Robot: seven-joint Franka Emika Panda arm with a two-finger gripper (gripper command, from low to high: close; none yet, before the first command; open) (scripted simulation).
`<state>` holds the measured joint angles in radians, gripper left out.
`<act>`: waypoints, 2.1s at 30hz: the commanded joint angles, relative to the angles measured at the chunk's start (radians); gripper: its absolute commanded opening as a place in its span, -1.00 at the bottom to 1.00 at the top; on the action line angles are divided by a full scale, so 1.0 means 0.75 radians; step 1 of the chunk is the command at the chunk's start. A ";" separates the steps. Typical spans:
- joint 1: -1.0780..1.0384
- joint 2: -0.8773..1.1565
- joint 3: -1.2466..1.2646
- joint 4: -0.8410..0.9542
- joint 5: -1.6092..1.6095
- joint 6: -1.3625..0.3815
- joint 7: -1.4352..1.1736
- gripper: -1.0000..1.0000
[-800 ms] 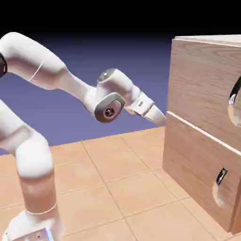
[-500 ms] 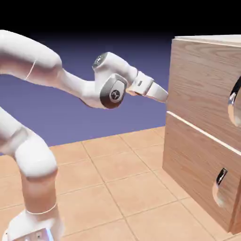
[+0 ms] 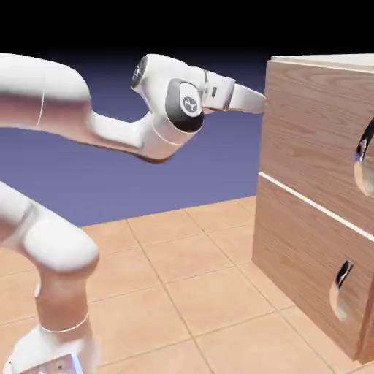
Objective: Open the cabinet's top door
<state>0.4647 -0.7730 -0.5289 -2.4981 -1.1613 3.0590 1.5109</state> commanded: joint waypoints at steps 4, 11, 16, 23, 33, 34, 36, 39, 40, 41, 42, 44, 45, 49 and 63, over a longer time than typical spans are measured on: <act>0.090 -0.041 -0.106 0.062 -0.232 0.004 0.154 0.00; 0.249 -0.112 -0.291 0.171 -0.638 0.012 0.423 0.00; 0.362 -0.162 -0.423 0.249 -0.928 0.018 0.615 0.00; 0.520 -0.233 -0.608 0.358 -1.334 0.025 0.884 0.00; 0.746 -0.335 -0.872 0.514 -1.914 0.036 1.269 0.00; 0.769 -0.345 -0.898 0.530 -1.972 0.037 1.307 0.00; 0.814 -0.365 -0.951 0.561 -2.088 0.039 1.384 0.00; 0.882 -0.395 -1.030 0.608 -2.262 0.043 1.500 0.00; 0.902 -0.405 -1.054 0.622 -2.315 0.044 1.535 0.00; 0.902 -0.405 -1.054 0.622 -2.315 0.044 1.535 0.00; 0.953 -0.397 -1.079 0.664 -2.315 0.040 1.533 0.00; 1.048 -0.383 -1.124 0.742 -2.315 0.034 1.530 0.00; 1.093 -0.376 -1.146 0.779 -2.315 0.031 1.529 0.00; 1.086 -0.359 -1.141 0.762 -2.315 -0.003 1.545 -1.00; 0.411 -0.202 -0.712 0.172 -2.179 -0.375 1.750 -1.00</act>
<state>0.7730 -0.9248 -1.0627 -2.3688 -2.7969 2.7788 2.8230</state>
